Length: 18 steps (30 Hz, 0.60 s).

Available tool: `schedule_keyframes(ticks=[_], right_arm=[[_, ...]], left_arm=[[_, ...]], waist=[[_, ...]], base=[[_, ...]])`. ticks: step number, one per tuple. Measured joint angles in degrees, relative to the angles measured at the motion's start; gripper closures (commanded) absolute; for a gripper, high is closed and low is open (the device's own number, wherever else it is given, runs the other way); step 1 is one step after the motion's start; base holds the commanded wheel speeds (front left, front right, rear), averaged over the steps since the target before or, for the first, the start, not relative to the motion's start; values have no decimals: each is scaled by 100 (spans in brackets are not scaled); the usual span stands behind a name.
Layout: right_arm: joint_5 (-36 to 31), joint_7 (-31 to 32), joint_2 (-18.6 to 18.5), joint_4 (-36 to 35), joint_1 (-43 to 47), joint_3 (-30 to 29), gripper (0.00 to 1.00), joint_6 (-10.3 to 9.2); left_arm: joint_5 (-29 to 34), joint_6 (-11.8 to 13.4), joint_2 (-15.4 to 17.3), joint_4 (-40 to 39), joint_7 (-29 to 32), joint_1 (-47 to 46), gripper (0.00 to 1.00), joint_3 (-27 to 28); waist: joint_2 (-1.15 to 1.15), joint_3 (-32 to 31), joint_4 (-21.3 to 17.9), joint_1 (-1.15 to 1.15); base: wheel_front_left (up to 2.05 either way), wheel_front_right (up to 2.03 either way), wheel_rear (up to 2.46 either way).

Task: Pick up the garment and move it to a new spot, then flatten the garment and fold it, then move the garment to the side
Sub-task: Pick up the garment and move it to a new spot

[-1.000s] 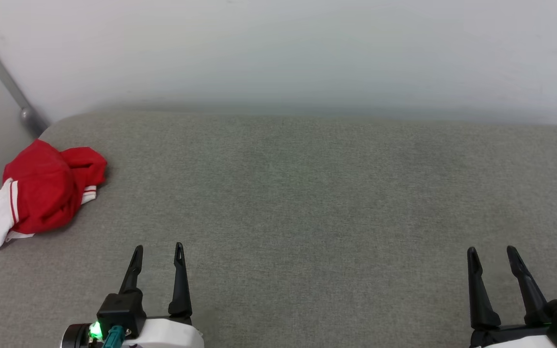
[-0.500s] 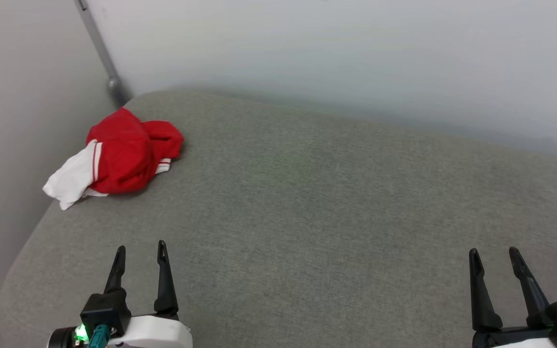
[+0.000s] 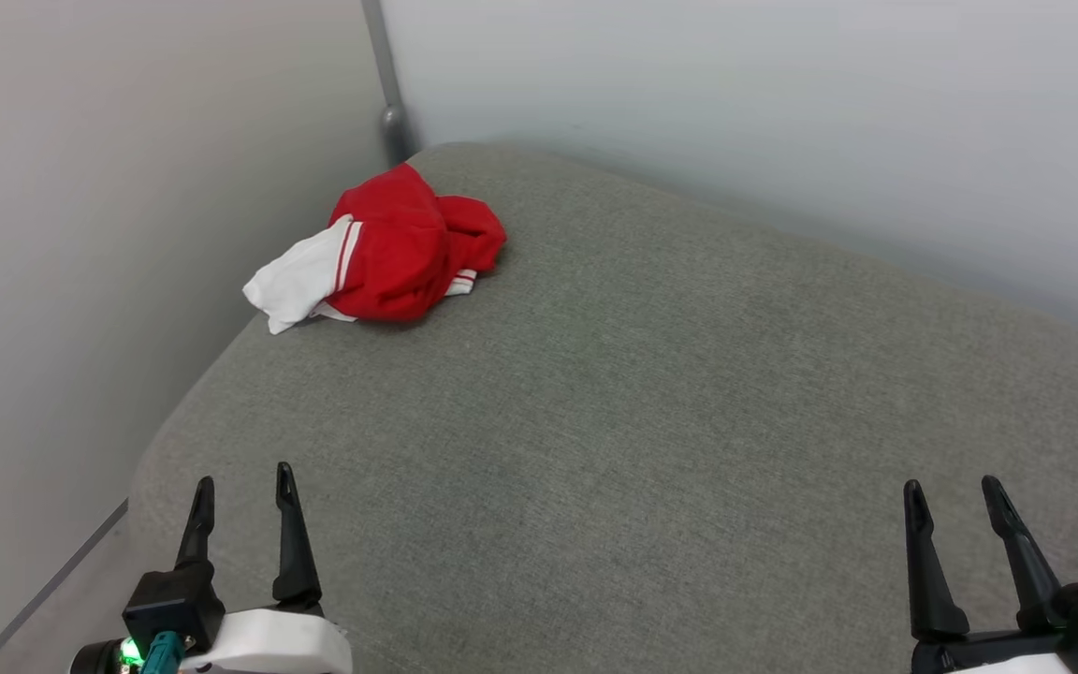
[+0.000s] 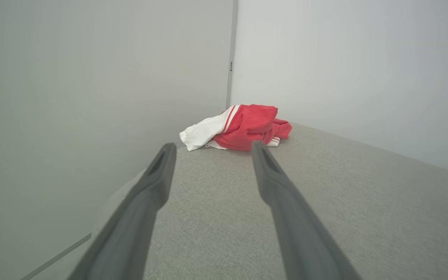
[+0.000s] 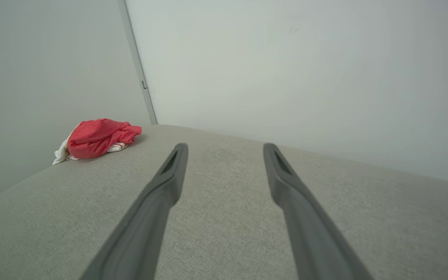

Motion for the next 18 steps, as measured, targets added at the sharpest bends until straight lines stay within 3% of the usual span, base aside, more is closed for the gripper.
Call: schedule_keyframes(ticks=[11, 15, 18], right_arm=[[-69, 0, 1, -4, -85, 54, 0, 1], [-109, 0, 1, -38, -87, 35, 0, 0], [-227, 0, 1, -84, -119, 34, 0, 0]], left_arm=[[-43, -4, 0, 26, 0, 37, 0, 219], [48, -204, 25, 259, 0, -273, 0, 470], [49, -392, 224, 545, 0, -766, 0, 700]], waist=[[0, 91, 81, 0], [0, 167, -21, 0], [0, 279, -121, 0]], base=[[0, 0, 0], [0, 0, 0], [0, 0, 0]])
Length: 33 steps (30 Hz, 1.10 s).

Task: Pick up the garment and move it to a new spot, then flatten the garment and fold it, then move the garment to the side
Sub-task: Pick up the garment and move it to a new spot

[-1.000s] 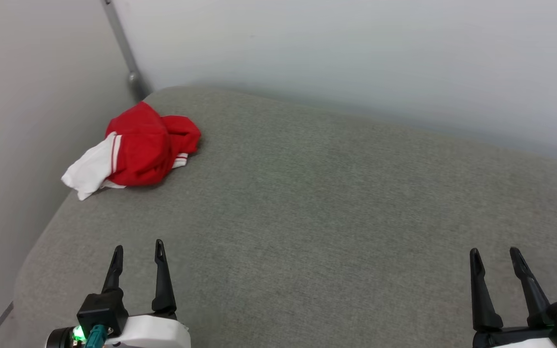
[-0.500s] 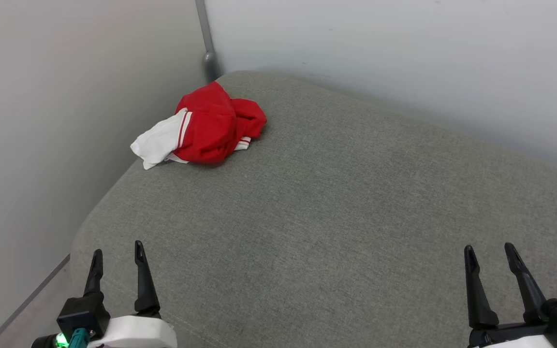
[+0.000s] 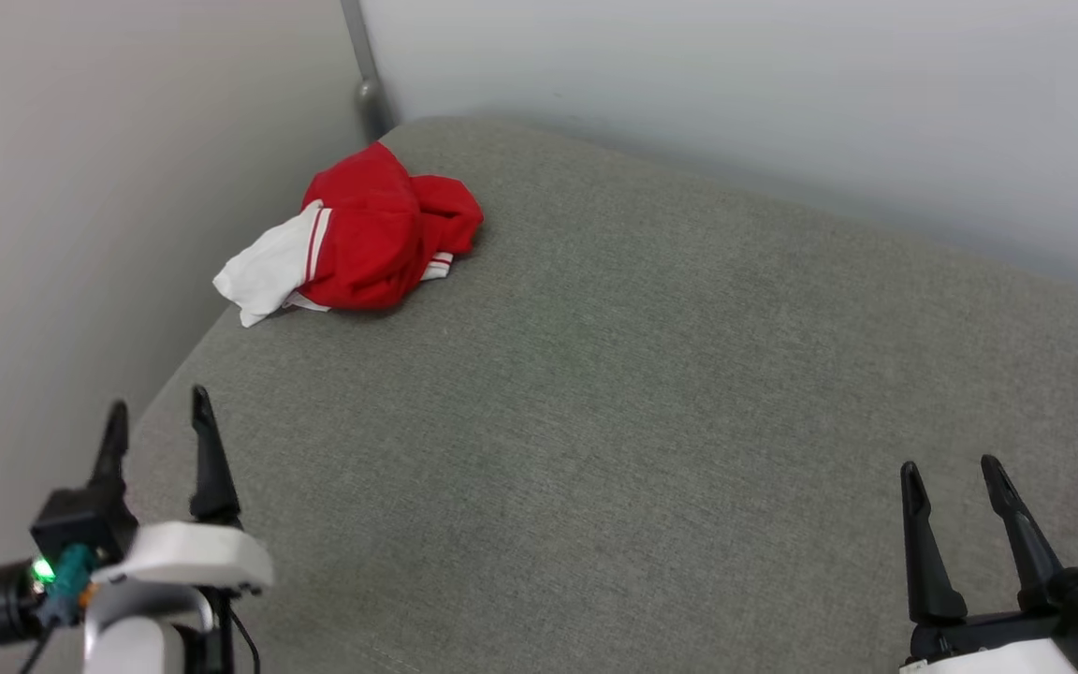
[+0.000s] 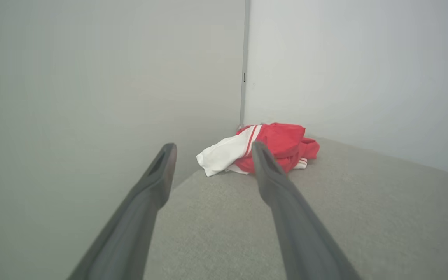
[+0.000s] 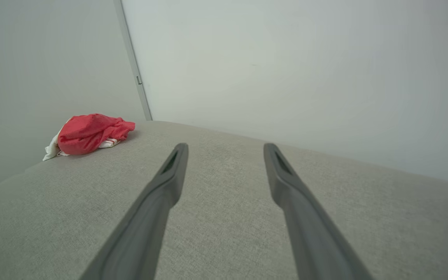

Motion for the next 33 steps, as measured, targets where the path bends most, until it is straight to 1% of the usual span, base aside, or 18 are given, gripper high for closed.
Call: schedule_keyframes(ticks=[7, 11, 16, 20, 25, 29, 33], right_arm=[[-229, 0, 1, -129, -268, 5, 0, 1], [-431, 0, 1, -307, -448, 24, 0, 1], [-637, 0, 2, -561, -711, 93, 0, 1], [-733, 0, 2, -732, -894, 194, 0, 1], [-816, 0, 4, -958, -1122, 278, 0, 0], [-906, 0, 5, -1109, -1290, 299, 0, 1], [-995, 0, 5, -1238, -1427, 311, 0, 1]], left_arm=[[97, -324, 721, 826, 0, -1499, 0, 307], [-57, -566, 1121, 1460, 35, -2455, 0, 390], [-347, -778, 1602, 2154, 561, -3694, 0, 481], [-566, -943, 2083, 2673, 1302, -4519, 0, 422], [-945, -1034, 2546, 3293, 2550, -5280, 0, 108], [-1532, -1055, 2761, 3395, 3613, -5615, 0, -588], [-2284, -1055, 3149, 3333, 4577, -5626, 0, -1114]], waist=[[0, 419, -311, 0], [0, 761, -502, 0], [0, 1257, -724, 1], [0, 1650, -917, 1], [0, 2133, -1174, 1], [0, 2521, -1344, 2], [0, 2870, -1484, 1]], base=[[0, 0, 0], [0, 0, 0], [0, 0, 0], [0, 0, 0], [0, 0, 0], [0, 0, 0], [0, 0, 0]])
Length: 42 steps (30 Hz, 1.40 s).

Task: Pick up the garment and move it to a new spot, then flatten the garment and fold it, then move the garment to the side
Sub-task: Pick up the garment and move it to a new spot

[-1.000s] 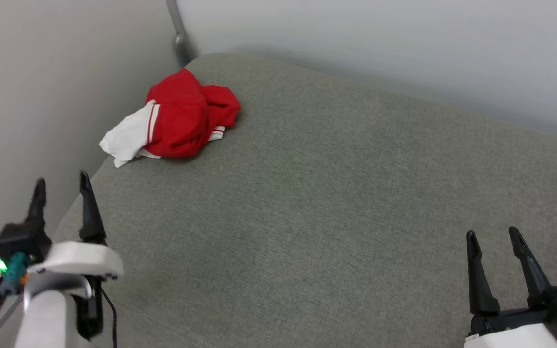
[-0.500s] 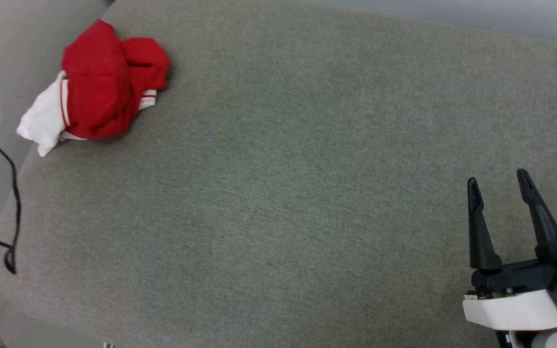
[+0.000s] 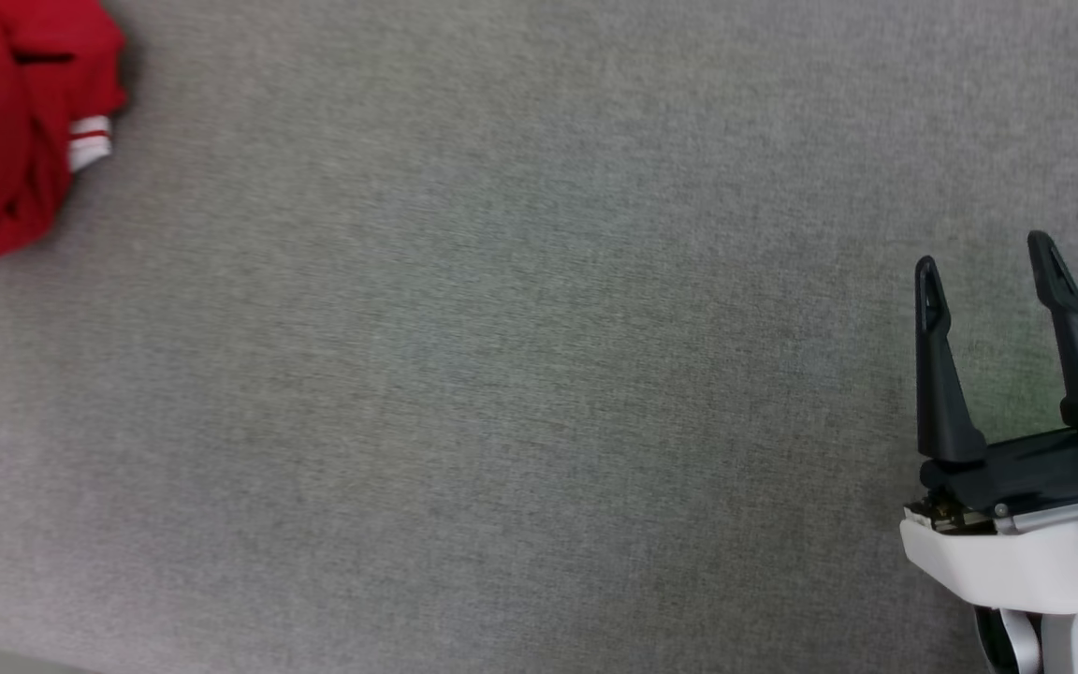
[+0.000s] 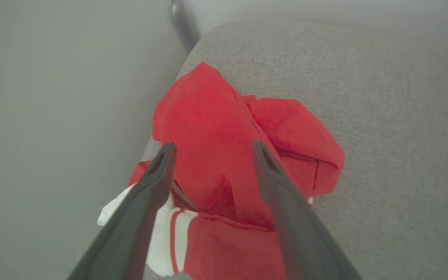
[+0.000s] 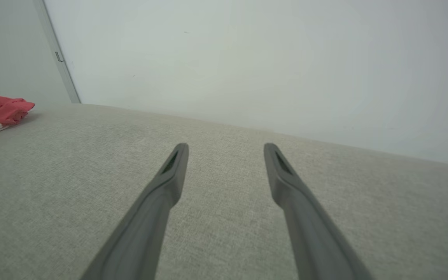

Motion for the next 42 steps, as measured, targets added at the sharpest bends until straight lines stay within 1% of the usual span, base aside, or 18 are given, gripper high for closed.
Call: schedule_keyframes(ticks=[4, 7, 11, 15, 16, 17, 23, 28, 31, 37, 42], right_arm=[[-75, 0, 0, -96, -68, 10, 0, 0], [-120, 0, 0, -145, -91, 32, 0, 0], [-137, 0, -1, -183, -152, -4, 0, -1], [-181, 0, 0, -188, -178, 20, 0, 0], [-186, 0, 0, -177, -180, 26, 0, -1], [-199, 0, 0, -160, -181, 32, 0, 0], [-151, 0, 0, 26, -169, 56, 0, 0], [8, 0, 0, 198, -54, 77, 0, 0], [149, -1, 0, 330, 65, 71, 0, 0], [315, 0, -1, 576, 275, 146, 0, 0], [498, 0, -2, 728, 392, 169, 0, -1]], left_arm=[[-727, 0, 214, -79, 907, 54, 0, -388], [-1165, 0, 436, -114, 1417, 180, 0, -544], [-1444, 0, 582, -151, 1712, 286, 0, -737], [-1636, 0, 613, -124, 1691, 285, 0, -805], [-1642, 0, 620, -126, 1664, 284, 57, -871], [-1649, 1, 623, -127, 1648, 281, 100, -928], [-1683, 0, 730, -102, 1429, 270, 100, -1226], [-1639, 0, 1056, -402, 1177, 157, 100, -1556], [-1677, 1, 1165, -747, 1087, 21, 100, -1804], [-1649, 0, 1348, -1594, 1171, -411, 100, -2574], [-1653, 0, 1315, -2226, 1288, -892, 100, -3214]], waist=[[0, 302, -114, 0], [0, 484, -185, 0], [0, 682, -250, 0], [0, 782, -278, 0], [0, 776, -280, -1], [0, 760, -280, -1], [0, 490, -269, 0], [0, 65, -271, -1], [0, -255, -282, -1], [0, -931, -329, -1], [0, -1396, -491, -2]], base=[[0, 0, 0], [0, 0, 0], [0, 0, 0], [0, 0, 0], [0, 0, 0], [0, 0, 0], [0, 0, 0], [0, 0, 0], [0, 0, 0], [0, 0, 0], [0, 0, 0]])
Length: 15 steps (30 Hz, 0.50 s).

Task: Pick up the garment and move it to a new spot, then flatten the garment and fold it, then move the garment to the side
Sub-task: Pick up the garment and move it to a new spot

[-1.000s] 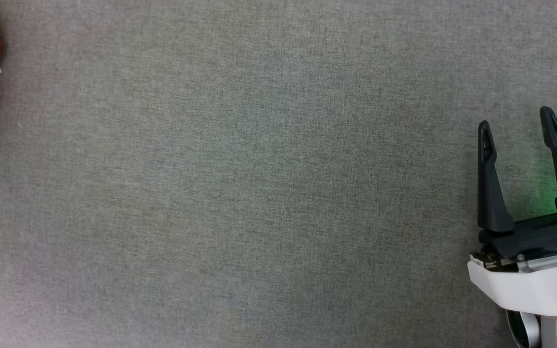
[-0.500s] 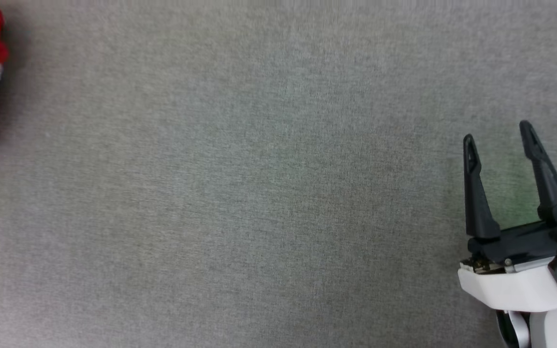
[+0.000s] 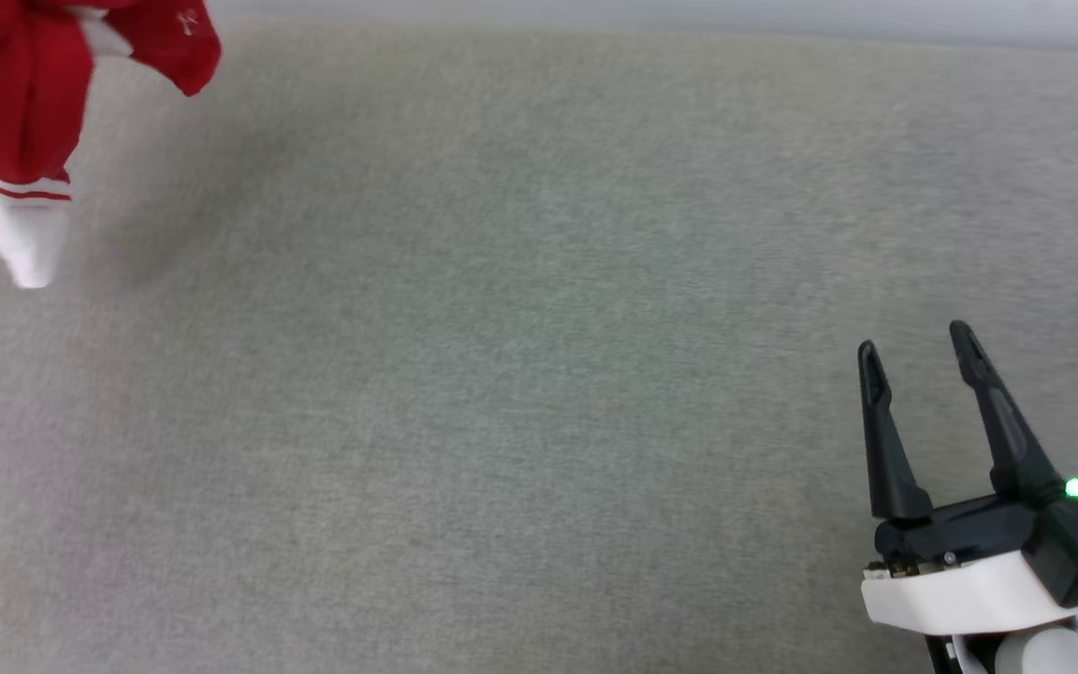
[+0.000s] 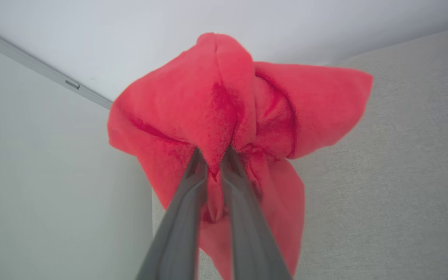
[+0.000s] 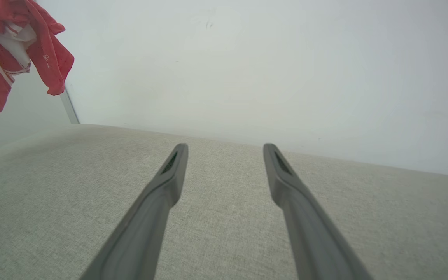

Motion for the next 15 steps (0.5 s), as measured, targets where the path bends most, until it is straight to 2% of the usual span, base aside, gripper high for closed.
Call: schedule_keyframes(ticks=[8, 15], right_arm=[[179, 0, -2, 162, 176, 58, 0, 1], [278, 0, -4, 210, 240, 1, 0, 1]], left_arm=[[-121, 0, -516, -602, -16, -550, 100, -981], [-298, 0, -1084, -789, -250, -681, 100, -1724]], waist=[[0, -418, -619, -1], [0, -566, -1266, 0]], base=[[0, 0, 0], [0, 0, 0]])
